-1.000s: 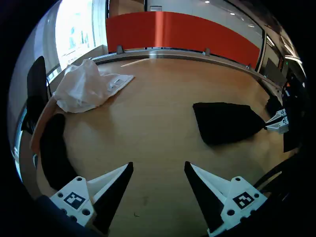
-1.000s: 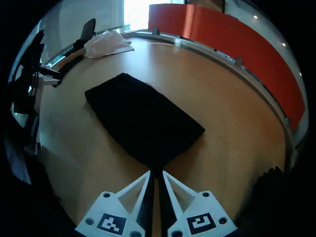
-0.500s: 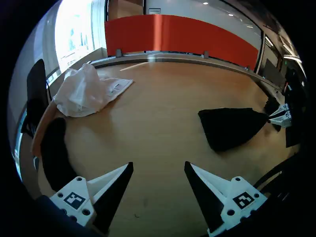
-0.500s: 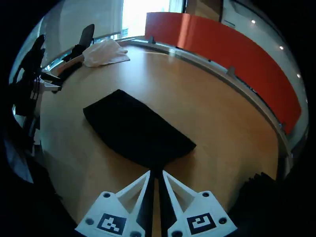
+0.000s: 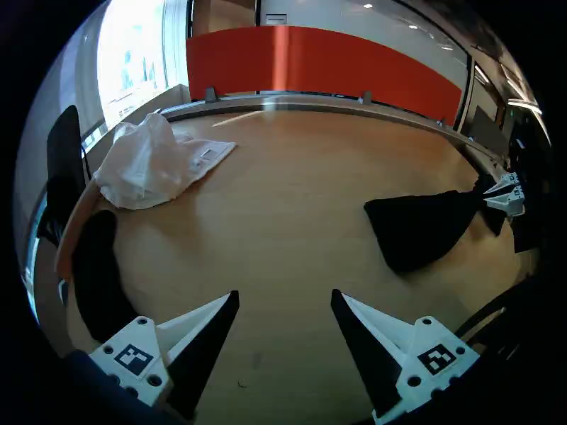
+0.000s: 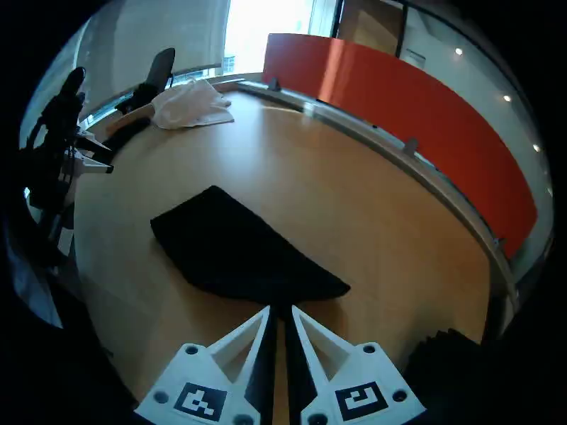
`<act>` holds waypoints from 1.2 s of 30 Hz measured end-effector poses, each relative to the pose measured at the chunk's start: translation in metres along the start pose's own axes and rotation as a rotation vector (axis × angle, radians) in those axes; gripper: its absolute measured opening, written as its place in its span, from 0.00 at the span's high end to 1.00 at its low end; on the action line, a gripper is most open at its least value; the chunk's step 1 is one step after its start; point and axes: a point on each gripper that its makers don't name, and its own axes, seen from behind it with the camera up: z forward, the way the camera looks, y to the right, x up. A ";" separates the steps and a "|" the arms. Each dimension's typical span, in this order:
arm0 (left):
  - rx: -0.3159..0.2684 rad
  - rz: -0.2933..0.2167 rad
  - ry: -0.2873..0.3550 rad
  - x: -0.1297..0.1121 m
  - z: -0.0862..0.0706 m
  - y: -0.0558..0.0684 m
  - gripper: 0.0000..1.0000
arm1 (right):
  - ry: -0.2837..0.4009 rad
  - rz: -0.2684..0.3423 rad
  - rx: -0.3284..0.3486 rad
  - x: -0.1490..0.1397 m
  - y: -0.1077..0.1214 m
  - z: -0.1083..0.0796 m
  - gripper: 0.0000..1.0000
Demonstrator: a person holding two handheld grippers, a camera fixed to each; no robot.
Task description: Fold towel
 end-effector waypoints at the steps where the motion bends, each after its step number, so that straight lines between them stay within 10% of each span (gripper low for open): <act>1: 0.001 0.000 0.000 0.000 0.000 0.000 0.04 | 0.005 -0.011 0.003 0.005 -0.001 0.001 0.94; 15: 0.008 -0.005 0.001 -0.006 -0.008 0.001 0.04 | 0.085 -0.146 0.078 0.071 -0.028 0.010 0.94; 36: 0.029 -0.026 0.007 -0.013 -0.017 -0.005 0.04 | 0.073 -0.273 0.225 0.096 -0.088 0.051 0.94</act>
